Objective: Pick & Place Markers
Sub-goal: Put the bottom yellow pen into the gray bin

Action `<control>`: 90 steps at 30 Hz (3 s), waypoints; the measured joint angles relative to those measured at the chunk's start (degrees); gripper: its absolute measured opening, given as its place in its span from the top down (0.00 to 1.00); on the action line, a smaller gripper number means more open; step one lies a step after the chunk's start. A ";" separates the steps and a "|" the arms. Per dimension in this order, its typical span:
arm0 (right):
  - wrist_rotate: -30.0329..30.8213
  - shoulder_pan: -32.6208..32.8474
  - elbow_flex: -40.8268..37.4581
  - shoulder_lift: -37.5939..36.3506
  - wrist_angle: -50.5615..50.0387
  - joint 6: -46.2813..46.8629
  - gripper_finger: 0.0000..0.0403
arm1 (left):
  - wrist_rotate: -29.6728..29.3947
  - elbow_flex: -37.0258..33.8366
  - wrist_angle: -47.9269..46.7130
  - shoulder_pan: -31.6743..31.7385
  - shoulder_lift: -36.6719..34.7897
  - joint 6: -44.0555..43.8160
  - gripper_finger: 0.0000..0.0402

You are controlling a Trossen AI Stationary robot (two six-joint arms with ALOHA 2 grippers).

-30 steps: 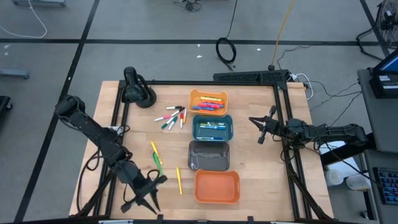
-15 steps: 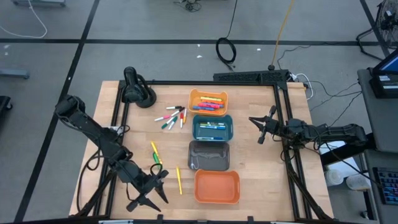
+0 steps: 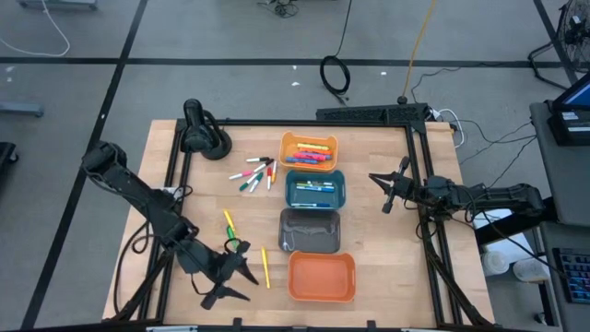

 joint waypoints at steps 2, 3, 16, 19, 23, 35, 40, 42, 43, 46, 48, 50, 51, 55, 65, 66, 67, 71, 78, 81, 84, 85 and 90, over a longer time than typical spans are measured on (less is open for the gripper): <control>-0.02 0.00 0.00 0.00 -0.01 0.00 0.97 | -2.47 0.02 -2.09 -0.38 1.21 7.04 0.50; -0.01 0.00 -0.01 0.00 -0.01 0.00 0.97 | -3.47 0.01 -3.26 -0.53 1.96 10.45 0.51; 0.00 -0.01 -0.01 0.00 -0.01 -0.01 0.97 | -6.75 -0.01 -12.05 5.08 17.07 30.86 0.54; 0.00 -0.01 -0.01 0.00 -0.01 0.00 0.97 | -6.82 -0.01 -11.89 6.65 20.40 33.37 0.54; -0.01 -0.01 0.00 0.00 0.00 0.00 0.97 | -6.64 -0.01 -12.23 8.74 23.11 34.79 0.54; 0.01 0.00 0.00 0.00 0.00 0.00 0.97 | -0.34 0.19 -16.07 14.09 23.96 29.23 0.54; 0.01 0.00 0.00 0.00 0.00 -0.01 0.97 | 3.22 0.17 -16.91 15.93 24.00 25.72 0.54; 0.02 0.00 -0.01 0.00 0.01 0.00 0.97 | 4.58 0.17 -17.09 16.57 24.03 25.27 0.54; 0.00 0.00 -0.01 0.00 -0.01 0.00 0.97 | 5.42 0.17 -17.32 16.91 24.07 25.07 0.54; 0.00 0.00 0.01 0.00 -0.01 0.00 0.97 | 7.52 0.17 -18.11 18.18 24.07 22.68 0.54; 0.00 -0.01 -0.01 0.00 0.01 0.00 0.97 | 8.37 0.17 -18.93 19.12 24.09 20.60 0.54; 0.00 0.00 0.01 0.00 -0.01 0.00 0.97 | 8.47 0.17 -19.85 19.83 24.09 19.14 0.54; 0.00 0.00 0.01 0.00 0.01 0.00 0.97 | 8.45 0.17 -20.16 20.09 24.11 18.62 0.54; 0.00 0.00 0.01 0.00 0.00 0.00 0.97 | 8.26 0.13 -21.11 20.85 24.11 18.19 0.54; 0.00 0.00 0.01 0.00 0.00 0.00 0.97 | 7.21 0.13 -24.16 20.90 24.07 18.43 0.87; 0.00 -0.02 0.00 0.00 -0.01 0.00 0.97 | 7.27 0.13 -24.26 20.92 24.05 18.43 0.91; 0.00 -0.01 0.00 0.00 0.00 -0.01 0.97 | 7.30 0.13 -24.34 20.92 24.03 18.43 0.92; 0.00 -0.01 0.01 0.00 0.01 0.00 0.97 | 7.36 0.13 -24.60 20.50 24.03 18.26 0.92; -0.01 0.00 0.00 0.00 0.01 0.00 0.97 | 7.81 -0.22 -25.91 17.33 20.86 17.19 0.92; 0.00 -0.02 0.01 0.00 -0.01 0.00 0.97 | 9.88 -0.64 -28.88 15.64 16.60 16.31 0.92; 0.00 0.00 -0.01 0.00 -0.01 0.00 0.97 | 8.73 -0.31 -27.13 14.23 11.87 16.27 0.92; 0.01 -0.02 0.01 0.00 -0.01 0.00 0.97 | 8.28 -0.31 -26.98 13.91 10.06 16.23 0.92; 0.00 0.00 -0.01 0.00 -0.01 0.00 0.97 | 4.57 -0.32 -23.14 12.87 2.99 16.79 0.92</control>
